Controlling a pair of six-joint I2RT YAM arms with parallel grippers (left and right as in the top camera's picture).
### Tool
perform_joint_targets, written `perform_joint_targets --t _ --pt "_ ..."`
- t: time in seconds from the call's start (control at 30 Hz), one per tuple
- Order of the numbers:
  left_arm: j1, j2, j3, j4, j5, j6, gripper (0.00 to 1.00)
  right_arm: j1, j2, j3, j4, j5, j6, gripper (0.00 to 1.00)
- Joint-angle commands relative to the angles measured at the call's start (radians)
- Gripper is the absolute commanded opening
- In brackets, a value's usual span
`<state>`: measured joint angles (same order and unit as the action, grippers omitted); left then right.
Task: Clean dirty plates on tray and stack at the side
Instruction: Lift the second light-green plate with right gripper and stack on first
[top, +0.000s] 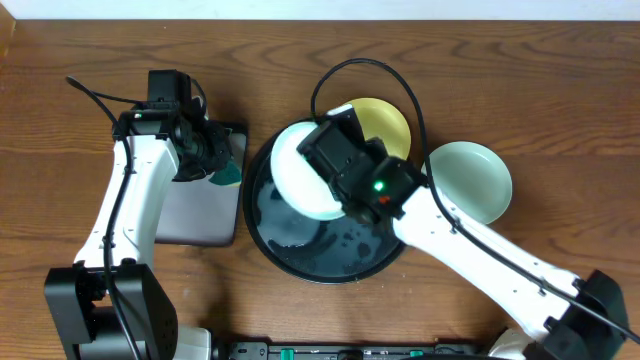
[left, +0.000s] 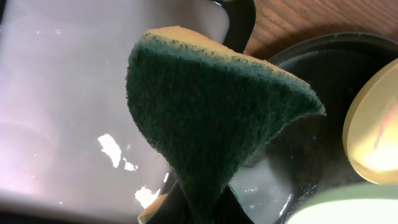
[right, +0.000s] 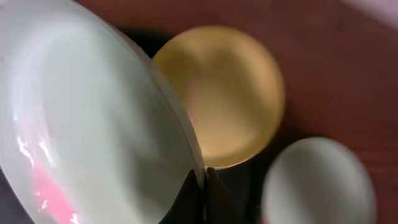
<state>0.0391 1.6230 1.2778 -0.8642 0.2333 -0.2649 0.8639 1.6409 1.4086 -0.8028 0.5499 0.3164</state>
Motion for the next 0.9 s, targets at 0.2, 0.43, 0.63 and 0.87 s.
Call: perform_joint_targets --t 0.2,0.43,0.63,0.87 --pt "0.003 -0.024 0.026 -0.002 -0.003 -0.001 0.08 0.139 -0.072 0.024 0.056 0.451 -0.182 0.01" --pt "0.003 -0.024 0.026 -0.003 -0.011 -0.001 0.08 0.208 -0.072 0.024 0.155 0.621 -0.298 0.01" --pt "0.003 -0.024 0.026 -0.002 -0.011 -0.001 0.07 0.274 -0.072 0.024 0.216 0.772 -0.341 0.01" --pt "0.003 -0.024 0.026 -0.002 -0.011 -0.001 0.08 0.271 -0.072 0.019 0.198 0.764 -0.285 0.01"
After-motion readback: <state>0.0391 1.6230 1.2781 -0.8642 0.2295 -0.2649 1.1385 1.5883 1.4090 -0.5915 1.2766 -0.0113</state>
